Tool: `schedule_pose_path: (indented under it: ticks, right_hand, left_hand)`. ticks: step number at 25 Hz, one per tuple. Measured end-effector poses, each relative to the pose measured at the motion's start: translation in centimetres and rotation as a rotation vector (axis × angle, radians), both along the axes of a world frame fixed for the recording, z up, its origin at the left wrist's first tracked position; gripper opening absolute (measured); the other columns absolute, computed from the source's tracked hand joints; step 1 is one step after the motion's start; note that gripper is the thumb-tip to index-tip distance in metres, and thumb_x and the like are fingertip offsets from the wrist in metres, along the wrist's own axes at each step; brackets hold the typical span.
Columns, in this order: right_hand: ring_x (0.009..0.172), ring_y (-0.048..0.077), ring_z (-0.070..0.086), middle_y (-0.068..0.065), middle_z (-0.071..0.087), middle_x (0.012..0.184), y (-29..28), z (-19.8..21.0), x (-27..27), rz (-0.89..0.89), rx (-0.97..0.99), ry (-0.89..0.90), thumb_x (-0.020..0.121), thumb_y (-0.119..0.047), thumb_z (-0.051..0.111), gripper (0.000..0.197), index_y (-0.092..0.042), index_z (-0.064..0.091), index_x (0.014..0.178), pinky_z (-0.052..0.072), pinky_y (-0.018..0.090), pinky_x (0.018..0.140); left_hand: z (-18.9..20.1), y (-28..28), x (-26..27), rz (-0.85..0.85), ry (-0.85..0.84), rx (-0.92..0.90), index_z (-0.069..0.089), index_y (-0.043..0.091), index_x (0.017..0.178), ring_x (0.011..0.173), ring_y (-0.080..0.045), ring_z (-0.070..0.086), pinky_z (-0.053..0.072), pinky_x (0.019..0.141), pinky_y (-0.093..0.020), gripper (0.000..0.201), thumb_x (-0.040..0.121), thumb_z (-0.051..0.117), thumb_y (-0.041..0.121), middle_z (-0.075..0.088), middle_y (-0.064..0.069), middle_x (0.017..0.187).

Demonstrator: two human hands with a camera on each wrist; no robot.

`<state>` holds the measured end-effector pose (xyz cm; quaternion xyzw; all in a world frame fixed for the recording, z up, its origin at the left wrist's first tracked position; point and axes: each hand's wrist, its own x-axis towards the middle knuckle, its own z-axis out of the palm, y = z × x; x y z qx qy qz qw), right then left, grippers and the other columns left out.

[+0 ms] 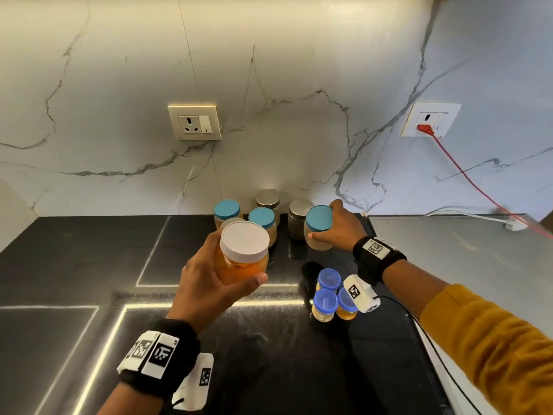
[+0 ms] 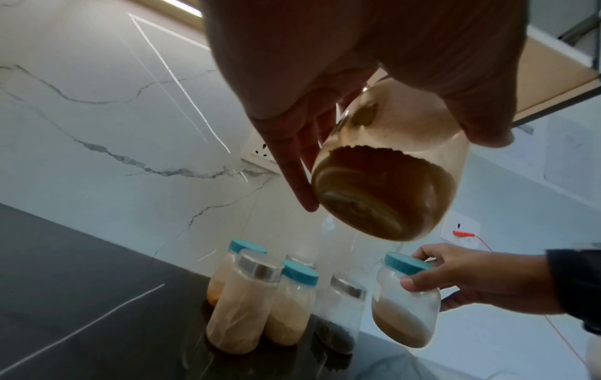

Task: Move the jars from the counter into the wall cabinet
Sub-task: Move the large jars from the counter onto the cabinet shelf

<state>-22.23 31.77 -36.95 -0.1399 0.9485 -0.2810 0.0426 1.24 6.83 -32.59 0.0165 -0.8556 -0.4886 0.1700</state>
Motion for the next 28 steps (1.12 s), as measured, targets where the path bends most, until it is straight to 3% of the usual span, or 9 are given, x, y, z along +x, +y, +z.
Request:
schedule_pose_path:
  ticks: [2, 4, 7, 10, 14, 17, 21, 25, 28]
  right_hand:
    - [0.113, 0.026, 0.062, 0.008, 0.059, 0.125, 0.4, 3.3, 2.1, 0.034, -0.058, 0.084, 0.071, -0.048, 0.091, 0.087, -0.014, 0.039, 0.132, 0.052, 0.031, 0.083]
    - [0.107, 0.02, 0.062, 0.001, 0.06, 0.121, 0.8, 7.0, 4.6, 0.074, -0.128, 0.177, 0.07, -0.052, 0.091, 0.086, -0.018, 0.042, 0.131, 0.051, 0.024, 0.079]
    - [0.095, 0.001, 0.062, -0.011, 0.063, 0.113, 1.4, 13.6, 8.8, 0.138, -0.273, 0.325, 0.066, -0.063, 0.088, 0.083, -0.024, 0.049, 0.128, 0.048, 0.008, 0.071]
    - [0.104, -0.001, 0.065, -0.019, 0.067, 0.115, 2.1, 20.0, 12.9, 0.189, -0.413, 0.482, 0.065, -0.072, 0.08, 0.078, -0.029, 0.054, 0.125, 0.053, 0.012, 0.077]
    - [0.106, -0.001, 0.065, -0.02, 0.069, 0.114, 2.7, 27.2, 16.5, 0.191, -0.568, 0.614, 0.067, -0.063, 0.084, 0.07, -0.031, 0.061, 0.125, 0.047, 0.007, 0.074]
    - [0.104, -0.001, 0.068, -0.02, 0.072, 0.112, 3.2, 32.3, 18.5, 0.188, -0.642, 0.669, 0.065, -0.063, 0.083, 0.067, -0.034, 0.064, 0.123, 0.046, 0.007, 0.068]
    - [0.097, -0.001, 0.071, -0.015, 0.075, 0.108, 3.7, 38.7, 19.3, 0.222, -0.685, 0.713, 0.067, -0.067, 0.083, 0.065, -0.033, 0.066, 0.12, 0.053, 0.014, 0.07]
    - [0.097, 0.014, 0.074, -0.005, 0.074, 0.108, 3.4, 43.5, 17.3, 0.162, -0.636, 0.69, 0.065, -0.071, 0.08, 0.067, -0.031, 0.067, 0.118, 0.065, 0.042, 0.081]
    - [0.096, 0.018, 0.074, -0.001, 0.073, 0.108, 3.2, 45.9, 15.0, 0.121, -0.596, 0.589, 0.076, -0.063, 0.081, 0.059, -0.027, 0.064, 0.12, 0.067, 0.038, 0.074]
  left_hand:
    - [1.5, 0.4, -0.2, -0.023, 0.063, 0.025, 0.035, 0.064, 0.132, 0.119, 0.011, 0.055, 0.05, 0.088, -0.011, 0.086, 0.058, 0.074, 0.085, 0.054, 0.042, 0.124]
    - [3.1, 0.9, -0.4, -0.041, 0.138, 0.031, 0.036, 0.057, 0.136, 0.121, 0.008, 0.056, 0.052, 0.088, -0.011, 0.09, 0.059, 0.074, 0.084, 0.055, 0.039, 0.127]
    - [6.6, 1.4, -0.6, -0.053, 0.249, 0.018, 0.04, 0.044, 0.14, 0.121, 0.003, 0.058, 0.054, 0.092, -0.022, 0.098, 0.058, 0.073, 0.086, 0.057, 0.03, 0.129]
    - [11.1, 1.8, -0.6, -0.062, 0.371, 0.024, 0.044, 0.045, 0.137, 0.122, -0.002, 0.06, 0.055, 0.093, -0.035, 0.091, 0.06, 0.073, 0.084, 0.06, 0.027, 0.129]
    - [17.5, 3.1, -0.4, -0.058, 0.524, 0.03, 0.043, 0.047, 0.136, 0.116, 0.007, 0.059, 0.051, 0.083, -0.009, 0.084, 0.063, 0.074, 0.073, 0.058, 0.039, 0.123]
    - [22.6, 3.9, -0.2, -0.074, 0.621, 0.026, 0.046, 0.05, 0.13, 0.109, 0.009, 0.062, 0.05, 0.076, -0.005, 0.07, 0.066, 0.071, 0.065, 0.062, 0.039, 0.118]
    - [29.5, 4.5, -0.4, -0.051, 0.708, -0.012, 0.045, 0.057, 0.119, 0.1, 0.011, 0.064, 0.05, 0.071, -0.006, 0.06, 0.065, 0.066, 0.075, 0.064, 0.036, 0.109]
    - [34.8, 4.5, -3.0, -0.052, 0.683, -0.059, 0.041, 0.047, 0.134, 0.102, 0.006, 0.064, 0.053, 0.08, -0.021, 0.084, 0.062, 0.064, 0.083, 0.061, 0.032, 0.114]
    - [37.0, 4.3, -5.5, -0.024, 0.638, -0.1, 0.038, 0.036, 0.142, 0.106, -0.006, 0.063, 0.052, 0.081, -0.025, 0.095, 0.066, 0.067, 0.085, 0.058, 0.02, 0.122]
